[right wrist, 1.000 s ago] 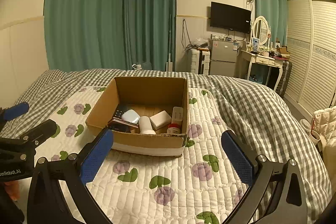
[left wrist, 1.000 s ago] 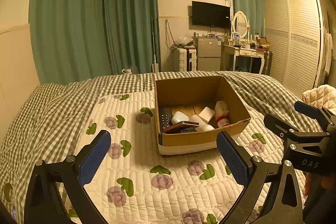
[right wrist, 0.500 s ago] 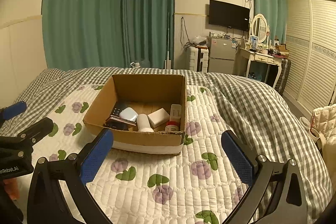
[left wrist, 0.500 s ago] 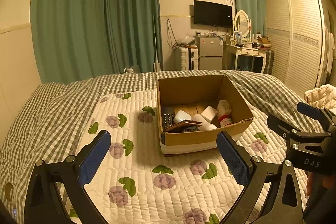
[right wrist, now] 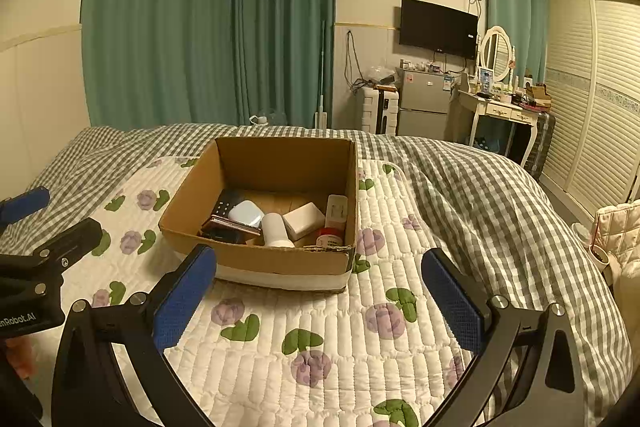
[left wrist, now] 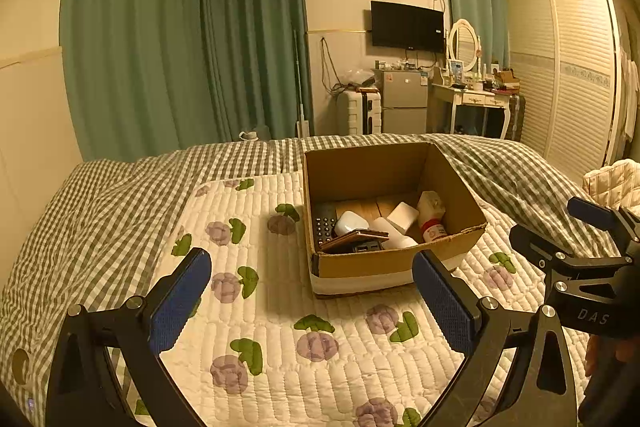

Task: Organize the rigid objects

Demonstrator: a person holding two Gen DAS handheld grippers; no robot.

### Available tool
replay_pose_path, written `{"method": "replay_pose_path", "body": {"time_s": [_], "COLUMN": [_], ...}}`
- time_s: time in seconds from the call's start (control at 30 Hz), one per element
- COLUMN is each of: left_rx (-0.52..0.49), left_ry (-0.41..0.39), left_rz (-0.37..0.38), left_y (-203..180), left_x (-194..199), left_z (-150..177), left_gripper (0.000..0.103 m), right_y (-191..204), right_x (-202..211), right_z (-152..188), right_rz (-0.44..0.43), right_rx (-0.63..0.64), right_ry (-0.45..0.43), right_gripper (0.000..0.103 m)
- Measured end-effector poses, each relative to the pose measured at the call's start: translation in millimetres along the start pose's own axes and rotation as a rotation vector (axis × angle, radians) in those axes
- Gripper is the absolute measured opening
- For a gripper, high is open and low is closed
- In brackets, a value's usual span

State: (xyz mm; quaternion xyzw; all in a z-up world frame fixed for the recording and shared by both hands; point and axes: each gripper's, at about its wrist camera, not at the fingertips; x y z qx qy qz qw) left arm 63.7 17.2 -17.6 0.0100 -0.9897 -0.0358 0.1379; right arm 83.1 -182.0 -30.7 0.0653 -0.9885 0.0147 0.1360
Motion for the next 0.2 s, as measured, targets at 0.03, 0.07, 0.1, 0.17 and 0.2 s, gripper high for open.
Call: {"method": "replay_pose_path", "body": {"time_s": [0.03,0.07,0.1,0.17,0.2], "left_rx": [0.004,0.007,0.012,0.018,0.018], "left_ry": [0.001,0.002,0.004,0.009,0.010], "left_rz": [0.000,0.000,0.000,0.001,0.001], "left_y": [0.3,0.8,1.6,2.5,2.5], "left_x": [-0.3,-0.4,-0.7,-1.6,-2.0], "left_z": [0.3,0.2,0.2,0.5,0.8], "left_gripper": [0.103,0.103,0.103,0.103,0.103], "right_y": [0.2,0.7,0.9,1.2,0.9], "right_x": [0.4,0.2,-0.2,-0.7,-0.9], "right_z": [-0.1,-0.2,-0.3,-0.4,-0.4], "right_rz": [0.001,-0.001,0.000,-0.001,0.000], "right_rx": [0.000,0.000,0.001,0.001,0.000], "right_ry": [-0.002,0.001,0.003,0.005,0.006], "right_gripper": [0.103,0.103,0.103,0.103,0.103]}}
Point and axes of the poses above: each gripper's, at about its wrist camera, not at the fingertips, and x roughly against the way its jaws point, y to its left, z to its underside, and after that the axes turned 12 degrees about -y, right-handed
